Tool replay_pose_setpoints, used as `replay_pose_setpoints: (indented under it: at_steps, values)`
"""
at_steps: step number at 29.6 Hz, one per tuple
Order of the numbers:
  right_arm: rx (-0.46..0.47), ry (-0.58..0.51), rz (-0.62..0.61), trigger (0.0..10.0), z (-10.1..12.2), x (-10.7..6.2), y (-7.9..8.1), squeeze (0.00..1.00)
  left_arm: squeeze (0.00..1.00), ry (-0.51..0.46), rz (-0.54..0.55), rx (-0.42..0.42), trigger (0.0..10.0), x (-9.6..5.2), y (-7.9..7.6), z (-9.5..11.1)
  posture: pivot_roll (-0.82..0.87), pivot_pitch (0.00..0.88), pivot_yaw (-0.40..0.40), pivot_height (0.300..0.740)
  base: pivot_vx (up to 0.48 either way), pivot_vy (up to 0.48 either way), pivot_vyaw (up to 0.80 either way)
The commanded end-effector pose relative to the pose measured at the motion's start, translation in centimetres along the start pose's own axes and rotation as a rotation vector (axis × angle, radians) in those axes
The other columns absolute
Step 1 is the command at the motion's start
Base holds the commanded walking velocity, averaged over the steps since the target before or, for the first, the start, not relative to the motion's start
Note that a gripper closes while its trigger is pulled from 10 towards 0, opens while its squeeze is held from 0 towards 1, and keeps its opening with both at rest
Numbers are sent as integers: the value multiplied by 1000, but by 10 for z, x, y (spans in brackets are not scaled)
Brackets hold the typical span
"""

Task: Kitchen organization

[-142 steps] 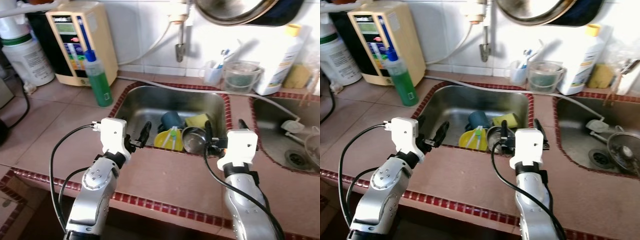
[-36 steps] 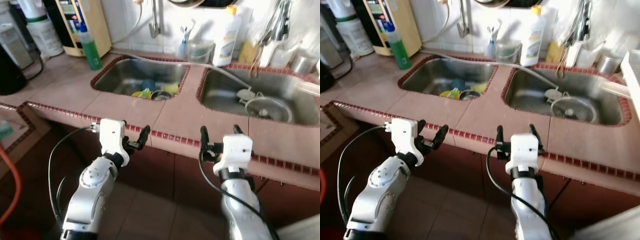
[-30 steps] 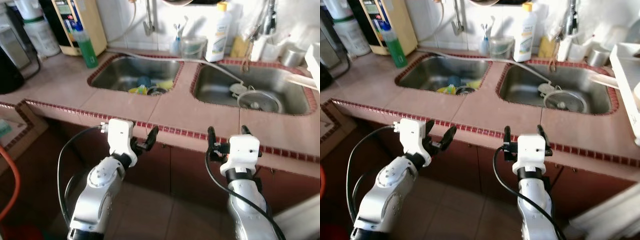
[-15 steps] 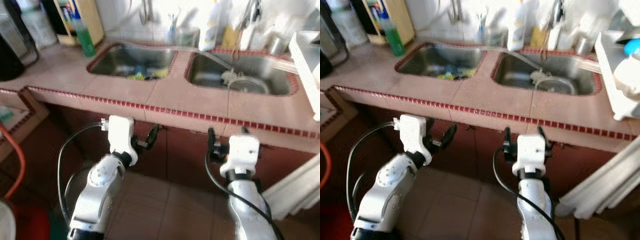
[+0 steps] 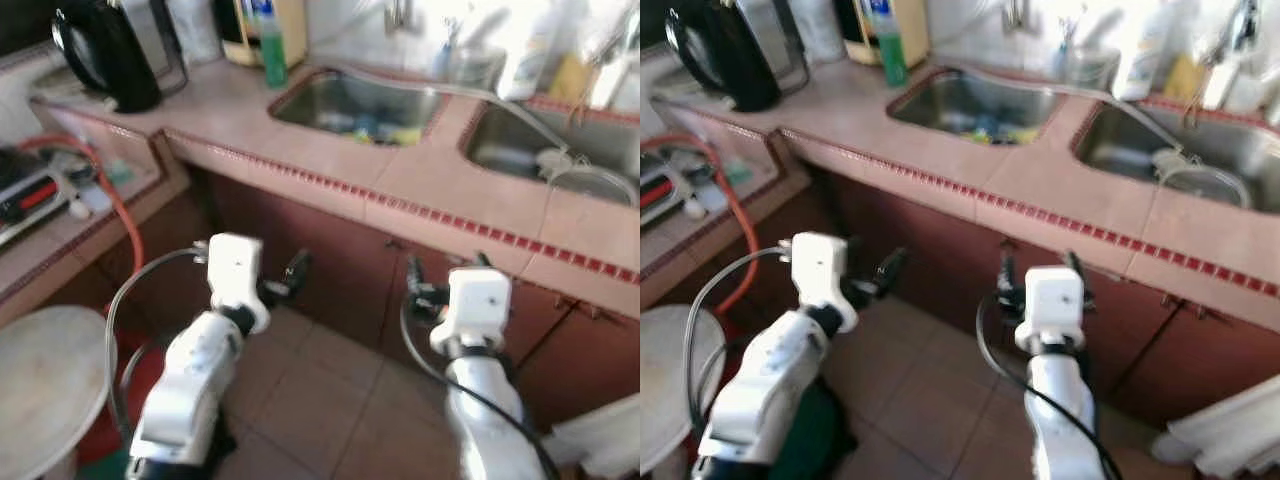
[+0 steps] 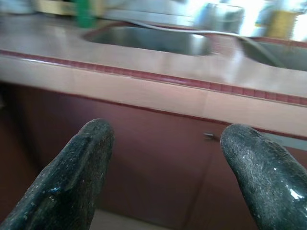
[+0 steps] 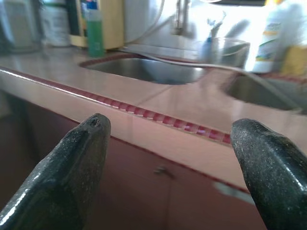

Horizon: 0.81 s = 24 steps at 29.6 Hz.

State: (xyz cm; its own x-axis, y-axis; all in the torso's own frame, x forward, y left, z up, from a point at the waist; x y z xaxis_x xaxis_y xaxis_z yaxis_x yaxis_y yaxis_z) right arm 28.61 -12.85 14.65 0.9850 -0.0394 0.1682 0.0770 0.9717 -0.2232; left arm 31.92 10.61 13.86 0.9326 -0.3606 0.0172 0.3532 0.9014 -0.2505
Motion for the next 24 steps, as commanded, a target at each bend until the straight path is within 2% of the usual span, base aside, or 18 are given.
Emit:
replay_pose_setpoints:
  at_steps: [1,5,21,24]
  values:
    - [9,7,-23,10000,0,0,-5,0,0,-4,-30,1,10000,2,-7,2,-219,66,91,740,0,0,0]
    - [8,18,-28,10000,-2,0,-6,0,0,-2,-32,2,10000,2,-8,2,-219,65,92,740,0,0,0]
    - [25,28,-33,10000,-3,0,-7,0,0,6,-42,-3,10000,2,-10,0,-225,63,94,740,0,0,-769]
    - [18,25,-33,10000,-3,0,-7,0,0,8,-40,-5,10000,2,-9,0,-225,67,94,740,-330,0,-769]
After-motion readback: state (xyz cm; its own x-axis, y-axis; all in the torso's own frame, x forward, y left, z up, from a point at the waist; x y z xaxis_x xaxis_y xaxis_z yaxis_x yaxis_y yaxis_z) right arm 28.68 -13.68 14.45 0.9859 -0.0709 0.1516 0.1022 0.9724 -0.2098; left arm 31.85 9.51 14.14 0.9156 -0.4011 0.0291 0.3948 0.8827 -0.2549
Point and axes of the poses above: a point about 5 cm out from each wrist's last joint towards the gripper, its own x axis pointing out of the wrist towards the gripper, its own z axis along the axis of the wrist's last joint, y = z × x, the point moved 3 cm from there along x, pointing out of the wrist towards the gripper, and after that the axes turned 8 degrees about -x, right-handed, at the moved point
